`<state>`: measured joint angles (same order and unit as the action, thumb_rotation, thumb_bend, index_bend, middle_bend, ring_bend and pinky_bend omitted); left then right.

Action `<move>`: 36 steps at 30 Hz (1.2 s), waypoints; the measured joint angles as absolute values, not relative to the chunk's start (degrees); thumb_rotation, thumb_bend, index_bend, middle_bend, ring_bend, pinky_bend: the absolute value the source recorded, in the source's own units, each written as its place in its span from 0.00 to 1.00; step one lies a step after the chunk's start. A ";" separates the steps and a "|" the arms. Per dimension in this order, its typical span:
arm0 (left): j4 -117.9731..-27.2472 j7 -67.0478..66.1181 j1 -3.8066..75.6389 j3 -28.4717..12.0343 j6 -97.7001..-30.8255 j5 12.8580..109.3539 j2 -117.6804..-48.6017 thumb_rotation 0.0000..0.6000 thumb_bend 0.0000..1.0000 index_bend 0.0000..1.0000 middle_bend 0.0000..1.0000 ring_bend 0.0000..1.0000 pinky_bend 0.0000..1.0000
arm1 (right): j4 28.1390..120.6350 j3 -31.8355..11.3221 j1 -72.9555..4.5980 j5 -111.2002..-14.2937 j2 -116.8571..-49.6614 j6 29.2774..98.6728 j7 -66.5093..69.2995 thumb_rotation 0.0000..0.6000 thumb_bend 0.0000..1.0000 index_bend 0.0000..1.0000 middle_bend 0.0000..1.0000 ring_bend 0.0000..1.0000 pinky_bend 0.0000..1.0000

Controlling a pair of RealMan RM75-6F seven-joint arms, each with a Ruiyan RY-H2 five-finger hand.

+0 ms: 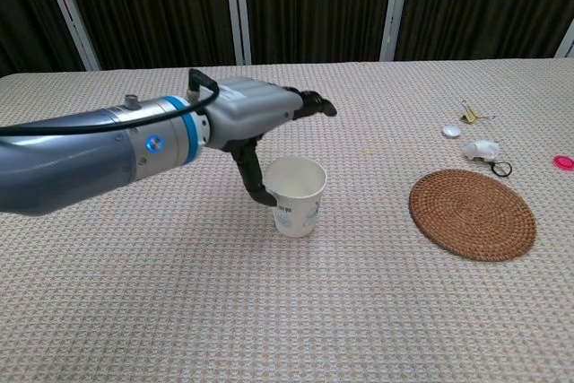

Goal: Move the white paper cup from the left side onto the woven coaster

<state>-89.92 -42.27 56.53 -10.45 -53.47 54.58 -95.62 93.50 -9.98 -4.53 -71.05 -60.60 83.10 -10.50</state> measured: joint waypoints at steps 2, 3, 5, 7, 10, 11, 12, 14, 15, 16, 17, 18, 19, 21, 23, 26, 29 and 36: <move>-93.05 -41.82 54.89 -10.16 -57.08 56.57 -92.98 1.00 0.00 0.00 0.00 0.00 0.00 | 93.53 -9.84 -4.63 -71.29 -60.44 82.74 -10.23 1.00 0.00 0.00 0.00 0.00 0.00; -94.49 -41.56 53.96 -9.99 -58.83 57.48 -91.59 1.00 0.00 0.00 0.00 0.00 0.00 | 93.55 -9.77 -4.71 -71.35 -60.40 82.49 -10.18 1.00 0.00 0.00 0.00 0.00 0.00; -97.51 -41.02 51.39 -9.53 -63.22 59.29 -88.12 1.00 0.00 0.00 0.00 0.00 0.00 | 93.73 -9.58 -5.03 -71.62 -60.27 81.61 -9.87 1.00 0.00 0.00 0.00 0.00 0.00; -100.04 -40.33 48.36 -9.10 -67.88 60.42 -84.73 1.00 0.00 0.00 0.00 0.00 0.00 | 93.99 -9.37 -5.56 -72.17 -60.10 80.47 -9.38 1.00 0.00 0.00 0.00 0.00 0.00; -102.59 -37.65 43.06 -8.39 -75.03 62.25 -80.40 1.00 0.00 0.00 0.00 0.00 0.00 | 94.48 -8.88 -7.23 -74.27 -59.53 77.34 -7.85 1.00 0.00 0.00 0.00 0.00 0.00; -102.83 -36.47 41.33 -8.07 -77.22 63.04 -79.39 1.00 0.00 0.00 0.00 0.00 0.00 | 94.63 -8.68 -8.25 -75.46 -59.29 75.66 -7.04 1.00 0.00 0.00 0.00 0.00 0.00; -102.90 -35.09 39.49 -7.69 -79.40 63.86 -78.46 1.00 0.00 0.00 0.00 0.00 0.00 | 94.68 -8.54 -9.18 -76.49 -59.16 74.27 -6.48 1.00 0.00 0.00 0.00 0.00 0.00; -102.92 -31.44 35.08 -6.71 -84.04 65.43 -76.34 1.00 0.00 0.00 0.00 0.00 0.00 | 94.76 -8.23 -11.78 -78.83 -58.99 70.76 -5.47 1.00 0.00 0.00 0.00 0.00 0.00; -102.92 -29.84 33.23 -6.25 -85.63 65.93 -75.38 1.00 0.00 0.00 0.00 0.00 0.00 | 94.81 -8.14 -13.04 -79.77 -58.99 69.20 -5.13 1.00 0.00 0.00 0.00 0.00 0.00; -102.95 -27.51 30.44 -5.46 -87.56 66.58 -73.74 1.00 0.00 0.00 0.00 0.00 0.00 | 94.89 -8.06 -14.34 -80.70 -59.04 67.69 -4.83 1.00 0.00 0.00 0.00 0.00 0.00; -102.99 -26.43 28.93 -5.03 -88.40 66.73 -72.81 1.00 0.00 0.00 0.00 0.00 0.00 | 95.04 -8.01 -16.13 -81.94 -59.26 65.83 -4.51 1.00 0.00 0.00 0.01 0.00 0.01; -103.01 -25.78 28.04 -4.77 -88.86 66.79 -72.25 1.00 0.00 0.00 0.00 0.00 0.00 | 95.13 -8.02 -17.51 -82.76 -59.55 64.37 -4.27 1.00 0.00 0.00 0.02 0.00 0.02; -102.94 -24.10 26.14 -4.21 -89.77 66.94 -70.97 1.00 0.00 0.00 0.00 0.00 0.00 | 95.22 -8.04 -18.94 -83.55 -59.92 62.90 -3.97 1.00 0.00 0.00 0.03 0.00 0.04; -102.64 -22.26 24.47 -3.69 -90.51 67.10 -69.75 1.00 0.00 0.00 0.00 0.00 0.00 | 95.43 -8.14 -22.44 -85.26 -61.06 59.26 -2.96 1.00 0.00 0.00 0.05 0.00 0.09; -101.76 -19.91 22.56 -3.11 -91.12 67.33 -68.23 1.00 0.00 0.00 0.00 0.00 0.00 | 95.60 -8.37 -26.14 -86.73 -62.55 55.60 -1.79 1.00 0.00 0.00 0.08 0.01 0.15; -100.19 -17.06 21.06 -2.80 -90.97 67.53 -67.11 1.00 0.00 0.00 0.00 0.00 0.00 | 95.60 -9.01 -31.47 -88.57 -65.62 51.32 -0.93 1.00 0.00 0.00 0.10 0.04 0.18; -98.49 -15.12 20.17 -2.74 -90.18 67.75 -66.58 1.00 0.00 0.00 0.00 0.00 0.00 | 95.26 -9.86 -36.19 -89.73 -69.53 47.64 -1.21 1.00 0.00 0.00 0.12 0.07 0.19; -95.80 -13.18 18.63 -3.51 -89.50 68.97 -66.12 1.00 0.00 0.00 0.00 0.00 0.00 | 91.26 -11.88 -43.97 -88.45 -79.97 42.00 -7.54 1.00 0.00 0.00 0.13 0.09 0.21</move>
